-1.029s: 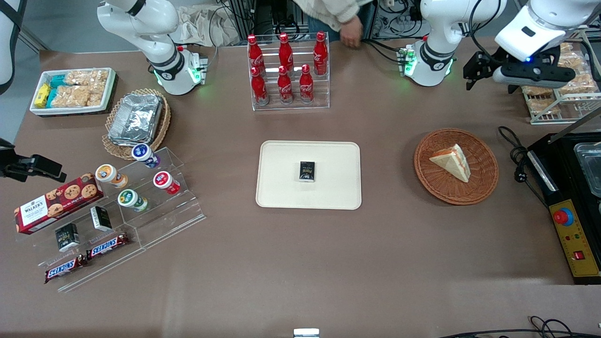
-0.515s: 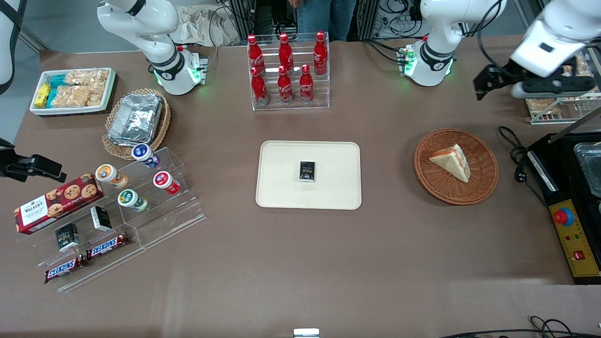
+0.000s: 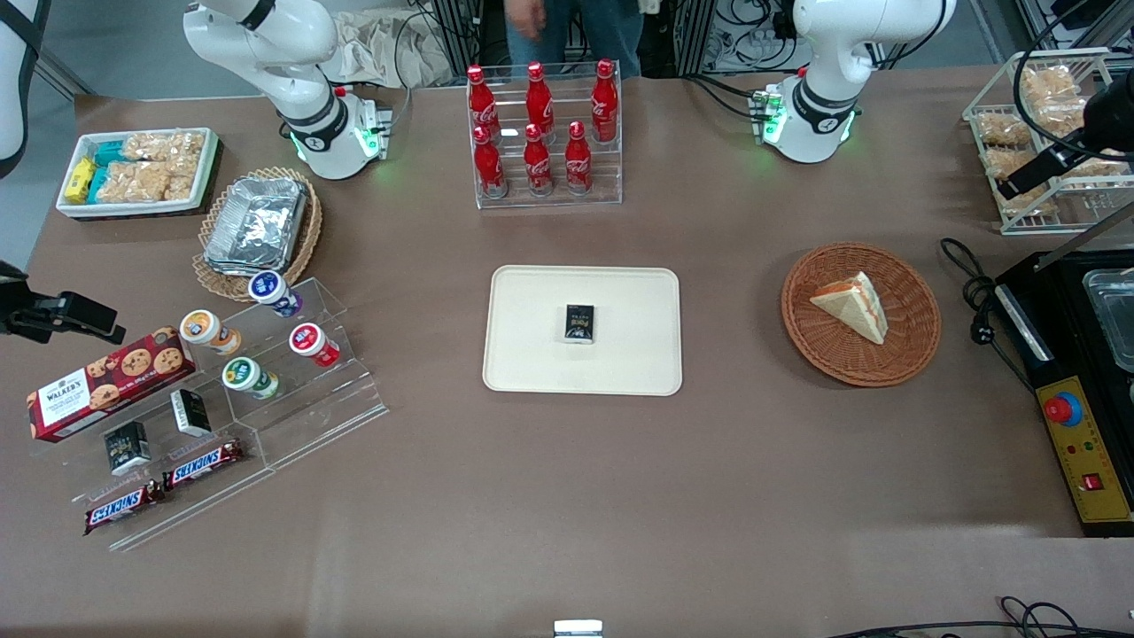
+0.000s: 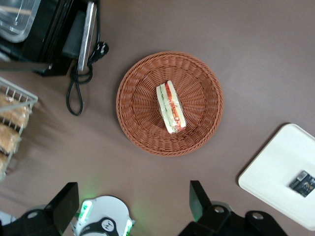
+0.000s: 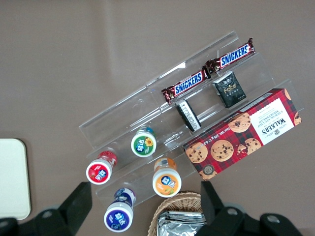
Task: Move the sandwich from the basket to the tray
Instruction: 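Move the left gripper toward the wicker basket holding the sandwich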
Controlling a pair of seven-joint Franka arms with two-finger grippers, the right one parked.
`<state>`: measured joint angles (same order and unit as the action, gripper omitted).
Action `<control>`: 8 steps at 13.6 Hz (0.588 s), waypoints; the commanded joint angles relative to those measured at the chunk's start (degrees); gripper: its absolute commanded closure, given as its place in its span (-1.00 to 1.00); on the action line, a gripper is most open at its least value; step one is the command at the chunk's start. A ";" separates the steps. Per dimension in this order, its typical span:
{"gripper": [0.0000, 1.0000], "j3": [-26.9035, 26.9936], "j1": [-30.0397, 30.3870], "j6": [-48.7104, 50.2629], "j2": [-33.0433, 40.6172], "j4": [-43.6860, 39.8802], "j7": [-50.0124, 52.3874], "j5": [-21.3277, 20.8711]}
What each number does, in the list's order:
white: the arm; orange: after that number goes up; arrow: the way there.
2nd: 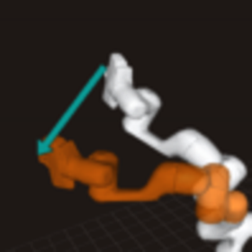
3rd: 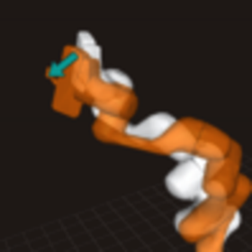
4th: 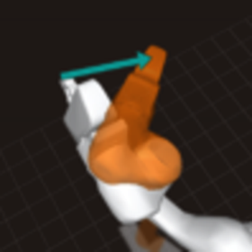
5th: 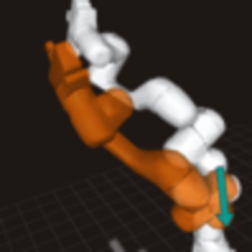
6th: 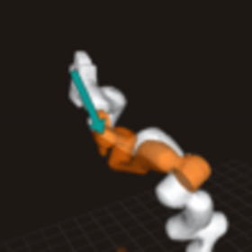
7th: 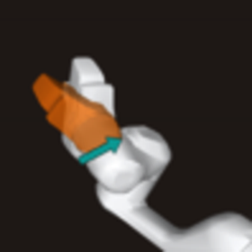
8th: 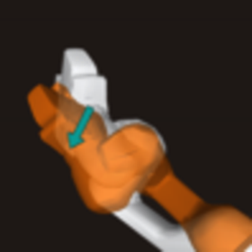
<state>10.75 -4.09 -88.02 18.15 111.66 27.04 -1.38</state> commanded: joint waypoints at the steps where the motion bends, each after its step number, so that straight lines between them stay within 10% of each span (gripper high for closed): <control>1: -1.00 -1.08 -0.48 -0.13 0.57 2.41 7.04 -0.81; 8: -1.00 -3.28 -0.83 -4.43 0.40 7.33 16.98 -0.90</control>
<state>7.75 -4.44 -90.43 18.11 116.76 41.01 -1.38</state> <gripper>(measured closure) 0.000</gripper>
